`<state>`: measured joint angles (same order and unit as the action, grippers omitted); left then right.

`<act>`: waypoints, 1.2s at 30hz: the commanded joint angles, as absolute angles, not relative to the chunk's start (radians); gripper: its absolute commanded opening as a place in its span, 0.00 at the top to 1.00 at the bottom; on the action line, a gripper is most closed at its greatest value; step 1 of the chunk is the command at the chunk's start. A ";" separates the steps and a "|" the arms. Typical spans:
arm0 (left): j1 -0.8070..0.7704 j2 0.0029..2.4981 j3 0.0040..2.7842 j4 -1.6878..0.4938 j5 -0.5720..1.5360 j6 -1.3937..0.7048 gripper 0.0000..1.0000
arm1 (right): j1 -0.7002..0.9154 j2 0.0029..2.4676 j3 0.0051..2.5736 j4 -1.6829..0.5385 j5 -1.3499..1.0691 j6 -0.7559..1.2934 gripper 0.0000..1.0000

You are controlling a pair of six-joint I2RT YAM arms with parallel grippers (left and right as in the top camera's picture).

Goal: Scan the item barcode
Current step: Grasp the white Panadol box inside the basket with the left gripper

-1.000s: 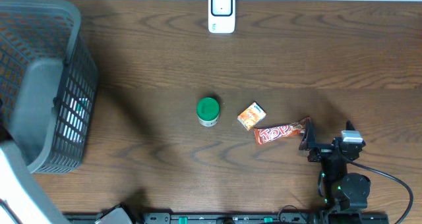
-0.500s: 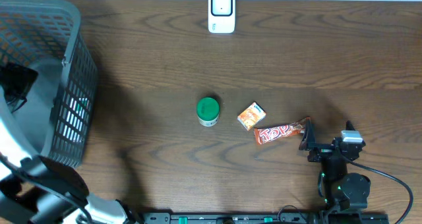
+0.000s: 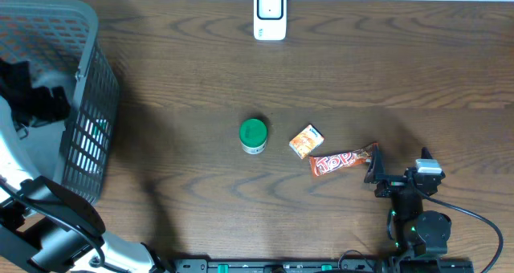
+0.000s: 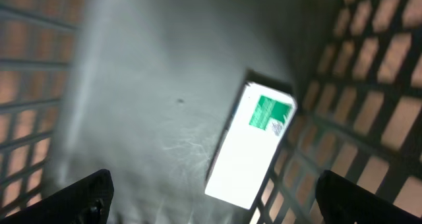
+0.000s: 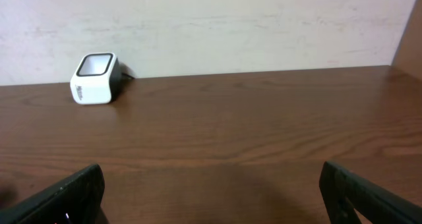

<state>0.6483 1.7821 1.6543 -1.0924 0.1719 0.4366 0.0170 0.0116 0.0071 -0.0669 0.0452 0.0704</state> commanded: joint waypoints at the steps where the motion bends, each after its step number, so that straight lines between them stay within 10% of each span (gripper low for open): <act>1: 0.665 1.781 1.589 -1.080 0.233 0.607 0.02 | 0.013 0.005 0.006 -0.071 0.054 0.062 0.01; 36: 0.682 1.863 1.171 -0.646 0.233 0.620 0.02 | 0.013 0.005 0.006 -0.071 0.054 0.062 0.01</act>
<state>0.6846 1.8004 1.1843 -0.6350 0.2237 0.6064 0.0170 0.0116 0.0067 -0.0669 0.0452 0.0704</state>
